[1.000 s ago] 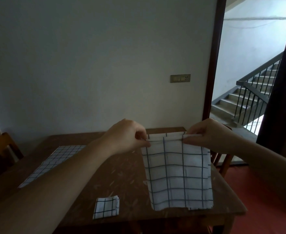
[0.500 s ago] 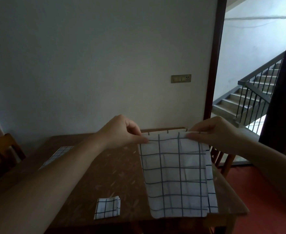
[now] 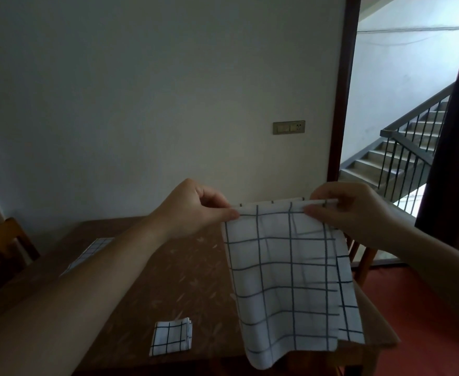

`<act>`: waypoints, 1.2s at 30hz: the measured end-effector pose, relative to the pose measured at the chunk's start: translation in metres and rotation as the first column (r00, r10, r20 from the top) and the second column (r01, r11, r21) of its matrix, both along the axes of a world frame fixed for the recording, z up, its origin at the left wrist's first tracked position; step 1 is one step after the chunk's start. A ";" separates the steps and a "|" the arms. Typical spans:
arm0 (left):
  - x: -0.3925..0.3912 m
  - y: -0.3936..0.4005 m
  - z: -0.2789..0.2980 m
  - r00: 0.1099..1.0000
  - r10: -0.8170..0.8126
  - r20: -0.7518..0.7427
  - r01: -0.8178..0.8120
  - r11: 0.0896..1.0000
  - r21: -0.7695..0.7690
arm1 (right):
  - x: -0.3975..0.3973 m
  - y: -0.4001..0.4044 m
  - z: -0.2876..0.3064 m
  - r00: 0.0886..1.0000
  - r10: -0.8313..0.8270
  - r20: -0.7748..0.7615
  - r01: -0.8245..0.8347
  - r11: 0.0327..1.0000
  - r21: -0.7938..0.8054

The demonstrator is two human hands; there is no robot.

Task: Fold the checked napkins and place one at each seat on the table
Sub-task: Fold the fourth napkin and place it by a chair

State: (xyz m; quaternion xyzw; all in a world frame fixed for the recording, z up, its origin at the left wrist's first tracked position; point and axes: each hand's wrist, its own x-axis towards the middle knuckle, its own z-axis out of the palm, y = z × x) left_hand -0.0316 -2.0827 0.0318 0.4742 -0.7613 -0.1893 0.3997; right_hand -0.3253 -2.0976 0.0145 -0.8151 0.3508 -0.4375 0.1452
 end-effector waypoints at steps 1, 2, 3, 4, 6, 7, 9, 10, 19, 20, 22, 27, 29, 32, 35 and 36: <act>0.000 0.000 0.000 1.000 -0.001 0.005 0.001 1.000 -0.006 | -0.001 0.000 0.000 1.000 0.009 0.001 -0.009 1.000 0.004; 0.000 -0.001 0.000 1.000 -0.003 0.012 0.003 1.000 -0.008 | -0.001 0.001 0.000 1.000 0.020 0.004 -0.020 1.000 0.010; 0.001 -0.001 0.000 1.000 -0.002 0.014 0.003 1.000 -0.011 | -0.001 0.001 0.000 1.000 0.030 0.010 -0.030 0.999 0.013; 0.002 -0.001 -0.001 1.000 -0.001 0.016 0.002 1.000 -0.015 | -0.001 0.000 0.000 0.999 0.032 0.020 -0.032 0.999 0.014; 0.002 -0.001 -0.001 0.999 0.002 0.039 -0.001 0.999 -0.032 | 0.000 0.000 0.000 0.999 0.018 0.041 -0.019 1.000 0.014; 0.002 -0.001 -0.002 0.998 0.000 0.061 0.002 0.999 -0.033 | 0.001 0.000 0.000 0.998 0.017 0.052 -0.018 1.000 0.016; 0.002 0.000 -0.001 0.996 -0.036 0.087 0.034 0.999 0.027 | 0.004 0.001 0.002 0.998 0.025 0.063 -0.027 0.999 0.021; 0.000 0.000 0.000 0.994 -0.069 0.079 0.062 0.994 0.091 | 0.005 0.003 0.004 0.998 0.031 0.054 -0.033 0.999 0.029; -0.051 -0.003 0.007 0.954 -0.248 0.168 0.150 0.881 0.449 | 0.022 0.008 0.023 0.964 0.092 -0.251 -0.084 0.996 0.042; -0.056 -0.003 0.006 0.958 -0.248 0.146 0.161 0.883 0.440 | 0.023 0.008 0.024 0.960 0.094 -0.265 -0.087 0.996 0.037; -0.064 -0.006 0.000 0.964 -0.239 0.116 0.174 0.900 0.400 | 0.022 0.010 0.025 0.955 0.097 -0.281 -0.090 0.995 0.037; -0.066 -0.013 -0.014 0.987 -0.143 -0.067 0.157 0.910 0.383 | 0.016 0.011 0.017 0.987 0.133 -0.086 -0.120 0.981 0.150; -0.068 -0.015 -0.015 0.983 -0.062 -0.172 0.123 0.919 0.374 | 0.014 0.009 0.012 0.992 0.114 0.048 -0.122 0.967 0.224; -0.069 -0.019 -0.016 0.966 -0.029 -0.256 0.122 0.926 0.356 | 0.013 0.009 0.008 0.986 0.144 0.087 -0.164 0.941 0.295; -0.069 -0.015 -0.016 0.961 -0.074 -0.266 0.173 0.912 0.371 | 0.014 0.009 0.010 0.987 0.161 -0.018 -0.151 0.952 0.265; -0.069 -0.014 -0.016 0.959 -0.098 -0.267 0.196 0.908 0.370 | 0.015 0.007 0.009 0.986 0.149 -0.069 -0.129 0.962 0.239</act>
